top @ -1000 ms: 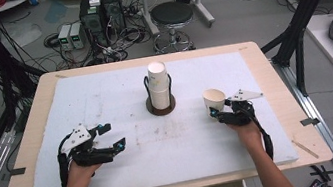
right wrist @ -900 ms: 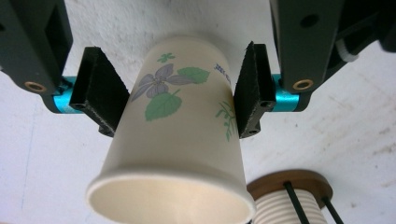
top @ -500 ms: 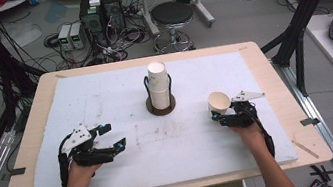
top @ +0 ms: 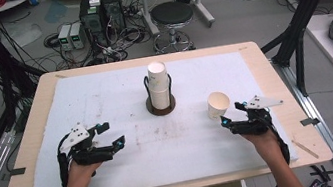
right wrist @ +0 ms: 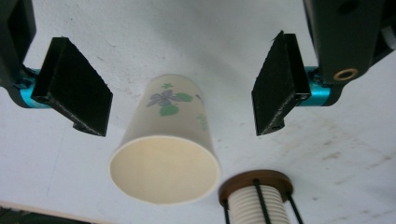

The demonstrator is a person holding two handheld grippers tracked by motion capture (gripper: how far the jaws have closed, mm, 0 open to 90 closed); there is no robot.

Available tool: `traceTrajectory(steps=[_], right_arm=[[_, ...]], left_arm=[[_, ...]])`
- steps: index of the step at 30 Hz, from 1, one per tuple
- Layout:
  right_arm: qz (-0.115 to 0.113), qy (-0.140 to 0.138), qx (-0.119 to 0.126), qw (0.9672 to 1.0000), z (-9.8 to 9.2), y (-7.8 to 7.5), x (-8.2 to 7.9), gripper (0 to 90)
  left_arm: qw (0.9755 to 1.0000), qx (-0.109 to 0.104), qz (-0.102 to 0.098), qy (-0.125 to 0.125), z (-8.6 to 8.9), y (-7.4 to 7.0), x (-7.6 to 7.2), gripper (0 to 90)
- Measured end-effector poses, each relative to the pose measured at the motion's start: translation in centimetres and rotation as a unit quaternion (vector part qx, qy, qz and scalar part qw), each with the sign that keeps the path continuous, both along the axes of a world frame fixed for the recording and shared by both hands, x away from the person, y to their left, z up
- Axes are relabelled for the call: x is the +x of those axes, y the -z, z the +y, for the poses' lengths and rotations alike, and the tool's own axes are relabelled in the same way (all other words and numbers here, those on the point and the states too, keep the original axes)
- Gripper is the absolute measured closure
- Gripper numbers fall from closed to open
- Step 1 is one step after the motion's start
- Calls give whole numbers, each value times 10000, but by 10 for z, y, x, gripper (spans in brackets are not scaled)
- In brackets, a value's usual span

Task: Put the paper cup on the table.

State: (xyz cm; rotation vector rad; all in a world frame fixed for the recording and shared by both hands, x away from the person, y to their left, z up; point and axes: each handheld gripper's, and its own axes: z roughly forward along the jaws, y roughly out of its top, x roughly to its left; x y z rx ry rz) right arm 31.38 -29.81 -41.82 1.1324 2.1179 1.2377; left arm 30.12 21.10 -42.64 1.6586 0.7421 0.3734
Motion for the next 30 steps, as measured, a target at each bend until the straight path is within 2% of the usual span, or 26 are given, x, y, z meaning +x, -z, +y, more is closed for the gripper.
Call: traceTrajectory(steps=[2, 3, 5, 6, 10, 14, 19, 25, 30], right_arm=[[-80, -183, 89, 9998, 1, -7, -12, 209], [-80, -183, 89, 9998, 1, -7, -12, 209], [-170, -358, 76, 9992, 1, -12, -22, 209], [-300, -451, 45, 9985, 2, -14, -30, 208], [-469, -510, 85, 9976, 0, -16, -37, 209], [-660, -535, 238, 9961, -1, -21, -45, 209], [-741, -514, 244, 9956, -1, -22, -48, 209], [-715, -463, 239, 9961, -1, -22, -51, 209], [-698, -470, 170, 9963, 0, -21, -51, 209]], left_arm=[[10000, -14, 2, 29, 0, 0, 0, 167], [10000, 13, -43, 42, 0, -1, -1, 167], [10000, 3, -81, 24, -1, -1, -1, 167], [9999, -7, -100, 16, -1, -1, -2, 167], [9996, -58, -262, 43, 0, -4, -3, 167], [9996, -38, -277, 43, 0, -5, -5, 167], [9996, -30, -274, 58, 0, -5, -7, 170], [9994, -58, -336, 20, 0, -7, -11, 172], [9995, -21, -304, 35, 0, -7, -12, 172]])
